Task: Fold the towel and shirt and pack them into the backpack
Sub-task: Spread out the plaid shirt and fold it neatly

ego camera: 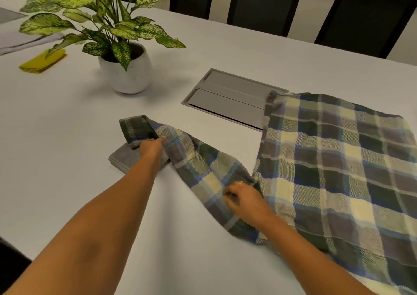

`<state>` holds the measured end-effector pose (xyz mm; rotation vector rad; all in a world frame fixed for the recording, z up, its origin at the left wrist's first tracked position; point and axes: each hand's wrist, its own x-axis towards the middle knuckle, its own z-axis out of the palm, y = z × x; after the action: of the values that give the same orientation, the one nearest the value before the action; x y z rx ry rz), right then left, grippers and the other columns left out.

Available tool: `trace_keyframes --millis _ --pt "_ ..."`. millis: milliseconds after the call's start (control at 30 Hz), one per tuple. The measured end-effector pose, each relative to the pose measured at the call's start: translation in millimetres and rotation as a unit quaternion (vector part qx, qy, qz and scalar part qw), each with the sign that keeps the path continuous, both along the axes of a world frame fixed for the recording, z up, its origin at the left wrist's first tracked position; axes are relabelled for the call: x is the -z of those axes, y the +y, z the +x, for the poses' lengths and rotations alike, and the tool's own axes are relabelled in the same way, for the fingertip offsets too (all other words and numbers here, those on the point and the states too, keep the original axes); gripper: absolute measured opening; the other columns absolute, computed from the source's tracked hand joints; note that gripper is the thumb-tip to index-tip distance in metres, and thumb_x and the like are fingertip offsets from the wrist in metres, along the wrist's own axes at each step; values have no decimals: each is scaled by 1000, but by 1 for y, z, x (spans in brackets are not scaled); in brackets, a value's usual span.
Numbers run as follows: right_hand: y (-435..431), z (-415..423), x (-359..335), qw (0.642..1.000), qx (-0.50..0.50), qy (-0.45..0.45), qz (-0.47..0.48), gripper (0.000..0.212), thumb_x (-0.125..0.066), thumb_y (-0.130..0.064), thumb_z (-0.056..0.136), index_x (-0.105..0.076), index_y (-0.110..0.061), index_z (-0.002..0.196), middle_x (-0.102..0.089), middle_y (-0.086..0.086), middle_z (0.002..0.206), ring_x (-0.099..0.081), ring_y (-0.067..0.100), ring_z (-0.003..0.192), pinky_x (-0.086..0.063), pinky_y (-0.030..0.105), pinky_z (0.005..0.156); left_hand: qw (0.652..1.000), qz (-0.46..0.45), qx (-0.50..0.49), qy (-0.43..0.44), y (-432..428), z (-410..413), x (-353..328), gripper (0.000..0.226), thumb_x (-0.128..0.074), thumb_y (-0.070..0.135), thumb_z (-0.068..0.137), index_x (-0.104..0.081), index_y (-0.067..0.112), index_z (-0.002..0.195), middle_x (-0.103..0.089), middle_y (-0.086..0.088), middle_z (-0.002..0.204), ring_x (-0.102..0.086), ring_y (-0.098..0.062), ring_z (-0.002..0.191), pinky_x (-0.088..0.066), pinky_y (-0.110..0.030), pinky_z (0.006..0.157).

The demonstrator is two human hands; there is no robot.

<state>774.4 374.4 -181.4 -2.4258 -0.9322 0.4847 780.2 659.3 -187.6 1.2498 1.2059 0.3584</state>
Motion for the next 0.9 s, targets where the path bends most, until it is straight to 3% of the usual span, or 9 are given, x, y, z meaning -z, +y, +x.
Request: trace_keyframes --millis 67,167,267,433,500,567,700,833,900 --pt "23 -2 6 999 -1 29 -16 28 -53 -17 93 -60 -13 120 -61 5 116 -58 19 102 -47 26 90 1000 -12 3 6 9 4 -2 47 -64 29 87 -55 -3 119 -58 -21 123 -59 -30 99 -46 -38 95" --pt "53 -8 19 995 16 55 -85 41 -57 -24 91 -50 -14 131 -56 6 127 -54 23 113 -45 31 95 999 -29 6 -18 18 9 -3 60 -67 36 83 -50 -3 125 -62 -15 107 -57 -19 75 -51 -29 74" --pt "75 -10 30 987 38 52 -147 55 -64 -40 85 -46 -12 129 -50 7 127 -49 24 117 -42 32 95 996 -68 -2 -56 28 18 -5 66 -73 37 78 -47 0 126 -59 -8 101 -57 -18 80 -51 -30 70" --pt "98 -10 29 976 23 0 -218 23 -47 -12 94 -56 -6 115 -58 10 116 -55 24 107 -43 26 86 993 -103 -9 -50 46 35 -4 56 -81 35 69 -57 3 108 -64 -10 103 -62 -27 94 -54 -41 86" --pt "102 -9 28 978 1 17 -210 10 -49 -6 90 -58 -10 91 -58 6 92 -56 24 92 -43 19 69 996 -84 -5 -20 54 40 0 54 -81 22 70 -58 -2 112 -65 -14 106 -63 -30 96 -54 -44 85" --pt "102 -12 24 983 -21 51 -178 26 -54 -7 86 -42 -21 68 -41 -4 68 -46 16 69 -29 15 51 998 -53 -7 11 59 42 2 47 -75 9 73 -57 -4 115 -64 -16 110 -62 -30 97 -53 -42 87" --pt "100 -14 21 987 -50 92 -120 41 -59 -11 81 -29 -29 59 -36 -5 62 -33 9 55 -25 21 49 998 -36 -25 -41 58 40 -1 14 -61 0 81 -60 -1 95 -59 -7 92 -56 -25 92 -49 -30 78" --pt "104 -13 18 994 -37 87 -50 5 -60 -15 80 -59 -11 83 -50 3 77 -43 12 65 -29 22 54 972 -81 -65 -212 68 26 -13 17 -48 -7 84 -53 7 77 -57 -8 80 -58 -23 80 -53 -29 67" --pt "103 -13 21 994 -41 87 -47 25 -59 -16 83 -64 -10 106 -57 4 91 -49 14 78 -34 18 60 959 -104 -84 -250 79 17 -12 17 -42 -11 83 -53 2 83 -57 -12 85 -59 -24 79 -53 -30 65"
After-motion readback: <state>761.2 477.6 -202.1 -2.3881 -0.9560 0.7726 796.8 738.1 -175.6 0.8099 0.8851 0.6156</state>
